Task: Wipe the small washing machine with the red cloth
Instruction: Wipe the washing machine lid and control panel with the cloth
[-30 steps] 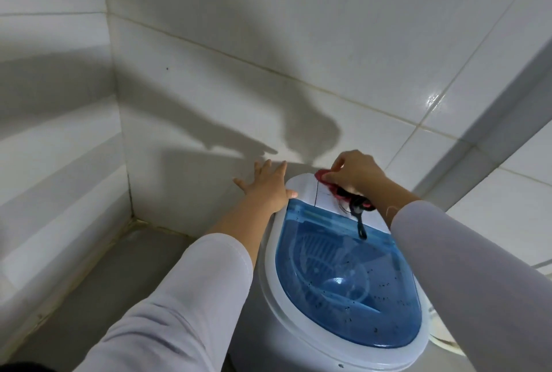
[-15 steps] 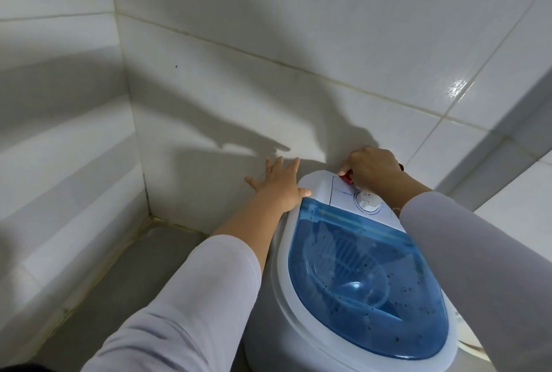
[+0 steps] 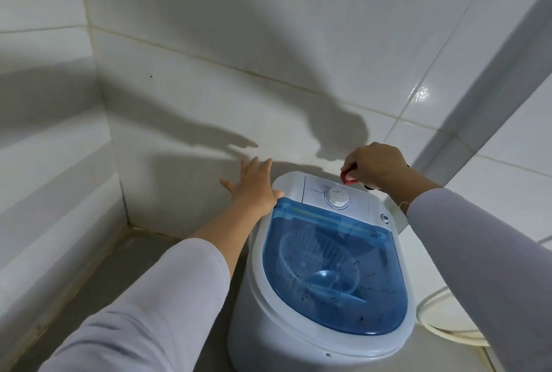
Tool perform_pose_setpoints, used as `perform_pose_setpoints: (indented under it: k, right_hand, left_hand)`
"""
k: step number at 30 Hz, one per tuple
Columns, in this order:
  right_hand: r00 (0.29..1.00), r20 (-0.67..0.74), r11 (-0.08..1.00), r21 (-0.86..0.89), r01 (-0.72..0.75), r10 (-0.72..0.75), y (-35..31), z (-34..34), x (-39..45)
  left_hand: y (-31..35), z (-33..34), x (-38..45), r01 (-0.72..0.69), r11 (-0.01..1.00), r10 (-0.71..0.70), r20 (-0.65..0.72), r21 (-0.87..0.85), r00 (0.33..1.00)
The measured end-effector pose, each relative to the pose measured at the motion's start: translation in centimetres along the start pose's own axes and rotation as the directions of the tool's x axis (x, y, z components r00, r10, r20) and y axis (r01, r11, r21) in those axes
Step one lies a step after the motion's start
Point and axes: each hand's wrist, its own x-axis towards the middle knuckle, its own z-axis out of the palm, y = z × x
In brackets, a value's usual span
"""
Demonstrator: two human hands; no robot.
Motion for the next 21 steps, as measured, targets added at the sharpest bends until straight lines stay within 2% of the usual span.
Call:
perform_pose_setpoints:
  k: [6,12,17,21]
  right_hand:
    - [0.999,-0.002,0.992,0.122,-0.031,0.032,-0.8,0.4,-1.6]
    - [1.0,0.012,0.997,0.067,-0.029,0.028,-2.1,1.7,-1.7]
    - [0.998,0.048,0.995,0.085,-0.047,0.043,-2.4,2.3,-1.4]
    - [0.999,0.052,1.0,0.021,-0.017,0.015,-2.8,2.2,-1.1]
  left_hand:
    - [-0.3,-0.4,-1.7,-0.005,0.999,0.002,0.084,0.035,0.996]
    - [-0.4,-0.3,-1.9,0.028,0.998,-0.034,0.117,0.048,0.993]
    - [-0.2,-0.4,-1.9,0.013,0.997,-0.022,0.128,0.07,0.992]
    - [-0.4,-0.5,-1.8,0.017,0.997,-0.026,0.129,0.073,0.991]
